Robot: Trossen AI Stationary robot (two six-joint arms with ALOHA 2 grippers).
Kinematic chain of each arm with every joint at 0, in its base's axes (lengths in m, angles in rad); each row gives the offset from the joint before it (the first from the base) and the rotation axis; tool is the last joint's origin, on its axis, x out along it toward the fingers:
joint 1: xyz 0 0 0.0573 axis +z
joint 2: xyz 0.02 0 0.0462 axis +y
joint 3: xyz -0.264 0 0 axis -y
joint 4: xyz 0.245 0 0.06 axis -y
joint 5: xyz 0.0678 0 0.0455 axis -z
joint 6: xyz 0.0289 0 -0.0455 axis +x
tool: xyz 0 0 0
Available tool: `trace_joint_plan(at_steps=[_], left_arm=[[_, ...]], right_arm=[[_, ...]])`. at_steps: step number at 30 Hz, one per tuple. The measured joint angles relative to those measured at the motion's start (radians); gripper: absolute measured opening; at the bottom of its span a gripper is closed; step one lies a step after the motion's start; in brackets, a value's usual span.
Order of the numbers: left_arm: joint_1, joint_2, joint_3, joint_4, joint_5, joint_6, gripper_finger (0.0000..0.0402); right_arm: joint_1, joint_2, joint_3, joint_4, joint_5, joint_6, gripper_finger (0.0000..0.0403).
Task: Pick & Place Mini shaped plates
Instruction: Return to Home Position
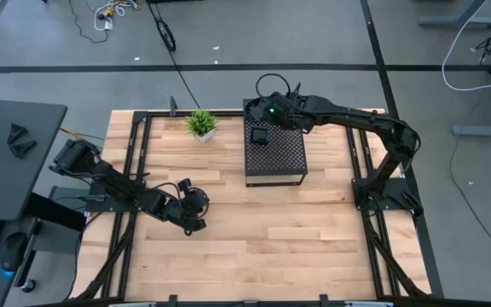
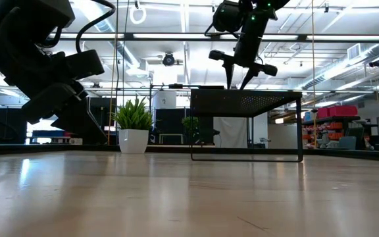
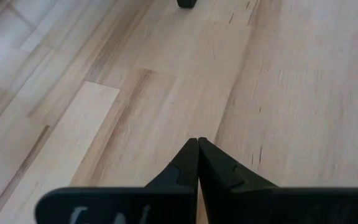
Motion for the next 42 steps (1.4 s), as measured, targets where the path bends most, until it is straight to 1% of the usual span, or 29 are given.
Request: trace_joint_plan(at_steps=[3, 6, 9, 13, 17, 19, 21, 23, 25, 26, 28, 30, 33, 34, 36, 37, 38, 39, 42], left_arm=[[0.000, 0.000, 0.000, 0.000, 0.000, 0.000, 0.0012], [0.000, 0.000, 0.000, 0.000, 0.000, 0.000, 0.0012], [0.000, 0.000, 0.000, 0.000, 0.000, 0.000, 0.0012], [0.000, 0.000, 0.000, 0.000, 0.000, 0.000, 0.0012], [0.000, 0.000, 0.000, 0.000, 0.000, -0.001, 0.0012], [0.000, 0.000, 0.000, 0.000, 0.000, -0.001, 0.0012], [0.000, 0.000, 0.000, 0.000, 0.000, -0.002, 0.0012], [-0.001, 0.000, 0.000, 0.000, 0.000, -0.007, 0.0012], [-0.001, 0.000, 0.000, 0.001, 0.000, -0.019, 0.0012], [-0.002, 0.000, 0.000, 0.002, 0.000, -0.026, 0.0012], [-0.001, 0.000, 0.000, 0.008, 0.000, -0.029, 0.0012], [-0.001, 0.000, 0.000, 0.019, 0.000, -0.033, 0.0012], [-0.002, 0.000, 0.000, 0.052, 0.001, -0.031, 0.0012], [-0.002, 0.000, 0.000, 0.069, 0.004, -0.031, 0.0012], [-0.002, 0.000, 0.000, 0.107, 0.013, -0.030, 0.0012], [-0.002, 0.000, -0.001, 0.129, 0.019, -0.028, 0.0012], [-0.002, 0.000, -0.001, 0.153, 0.026, -0.028, 0.0012], [-0.002, 0.000, -0.001, 0.177, 0.031, -0.027, 0.0012], [-0.002, 0.000, -0.001, 0.248, 0.033, -0.022, 0.0012]], right_arm=[[0.000, 0.000, 0.000, 0.013, -0.001, -0.001, 0.0153], [0.000, 0.000, 0.000, 0.023, -0.005, -0.025, 0.0151], [-0.002, -0.003, 0.000, 0.045, -0.033, -0.079, 0.0136], [-0.018, -0.023, 0.000, 0.074, -0.079, -0.157, 0.0102], [-0.020, -0.070, 0.000, 0.109, -0.059, -0.333, 0.0062], [-0.013, -0.105, 0.000, 0.104, -0.044, -0.448, 0.0043], [0.020, -0.141, 0.000, 0.085, -0.022, -0.583, 0.0025], [0.076, -0.180, 0.000, 0.065, -0.020, -0.718, 0.0009], [0.153, -0.221, 0.000, 0.046, -0.026, -0.838, 0.0004], [0.195, -0.244, 0.000, 0.031, -0.027, -0.881, 0.0005], [0.278, -0.293, 0.000, 0.013, -0.028, -0.916, 0.0009], [0.367, -0.346, 0.000, -0.002, -0.031, -0.914, 0.0010], [0.498, -0.417, 0.001, -0.069, -0.079, -0.915, 0.0006], [0.540, -0.434, 0.001, -0.115, -0.109, -0.881, 0.0004], [0.617, -0.462, 0.001, -0.195, -0.174, -0.754, 0.0003], [0.658, -0.473, 0.001, -0.238, -0.188, -0.718, 0.0003], [0.698, -0.481, 0.001, -0.282, -0.185, -0.693, 0.0003], [0.746, -0.486, -0.001, -0.304, -0.161, -0.681, 0.0004], [0.898, -0.508, -0.039, -0.294, -0.031, -0.660, 0.0008]])
